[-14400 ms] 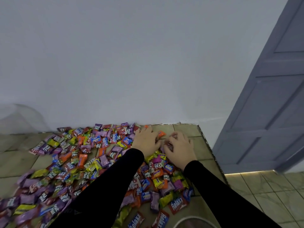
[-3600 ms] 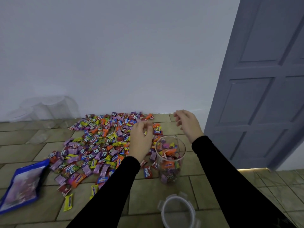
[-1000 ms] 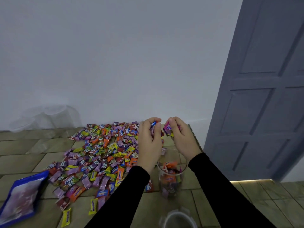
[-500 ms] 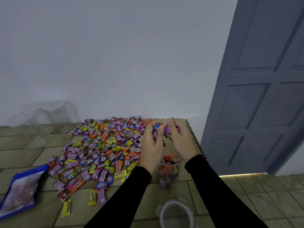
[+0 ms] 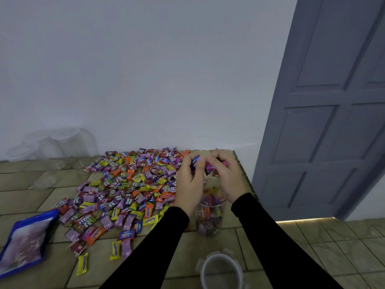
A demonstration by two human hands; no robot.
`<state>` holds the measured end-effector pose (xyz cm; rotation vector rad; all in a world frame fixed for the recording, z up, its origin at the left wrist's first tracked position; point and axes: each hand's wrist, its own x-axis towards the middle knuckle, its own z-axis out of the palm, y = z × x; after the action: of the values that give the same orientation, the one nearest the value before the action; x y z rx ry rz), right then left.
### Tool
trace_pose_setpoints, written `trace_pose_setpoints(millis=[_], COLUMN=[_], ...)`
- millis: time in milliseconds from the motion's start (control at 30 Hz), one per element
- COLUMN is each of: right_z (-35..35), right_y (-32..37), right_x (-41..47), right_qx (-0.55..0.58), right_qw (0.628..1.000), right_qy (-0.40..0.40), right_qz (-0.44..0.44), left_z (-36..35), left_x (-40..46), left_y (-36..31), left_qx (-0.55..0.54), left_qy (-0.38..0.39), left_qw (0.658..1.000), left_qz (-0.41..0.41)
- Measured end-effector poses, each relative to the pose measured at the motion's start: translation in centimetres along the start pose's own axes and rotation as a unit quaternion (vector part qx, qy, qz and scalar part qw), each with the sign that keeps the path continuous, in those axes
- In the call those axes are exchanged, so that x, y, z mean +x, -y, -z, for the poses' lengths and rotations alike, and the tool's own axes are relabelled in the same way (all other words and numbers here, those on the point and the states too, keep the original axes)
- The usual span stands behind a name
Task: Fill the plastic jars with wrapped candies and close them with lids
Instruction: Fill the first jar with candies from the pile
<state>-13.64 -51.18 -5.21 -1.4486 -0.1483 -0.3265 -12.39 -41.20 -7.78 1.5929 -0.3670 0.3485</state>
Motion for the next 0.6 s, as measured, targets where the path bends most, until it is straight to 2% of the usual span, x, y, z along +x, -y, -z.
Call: trace_pose_setpoints(millis=[333,500,600], right_z=[0.37,0.29,0.20], right_y=[-0.22,-0.21,0.00], right_x=[0.32,0.24,0.35], right_qx=[0.047,0.061,0.054], right_qw=[0.996,0.995,0.996], right_qy=[0.066,0.065,0.032], right_qz=[0.036,0.050,0.062], left_z=[0.19,0.22,0.33], left_x=[0.27,0.30,0.34], left_y=[0.05,0.02,0.16], left_qx=[-0.015,-0.005,0.006], left_qy=[0.020,0.028,0.035], left_qw=[1.000,0.999,0.999], left_qz=[-0.017,-0.031,-0.033])
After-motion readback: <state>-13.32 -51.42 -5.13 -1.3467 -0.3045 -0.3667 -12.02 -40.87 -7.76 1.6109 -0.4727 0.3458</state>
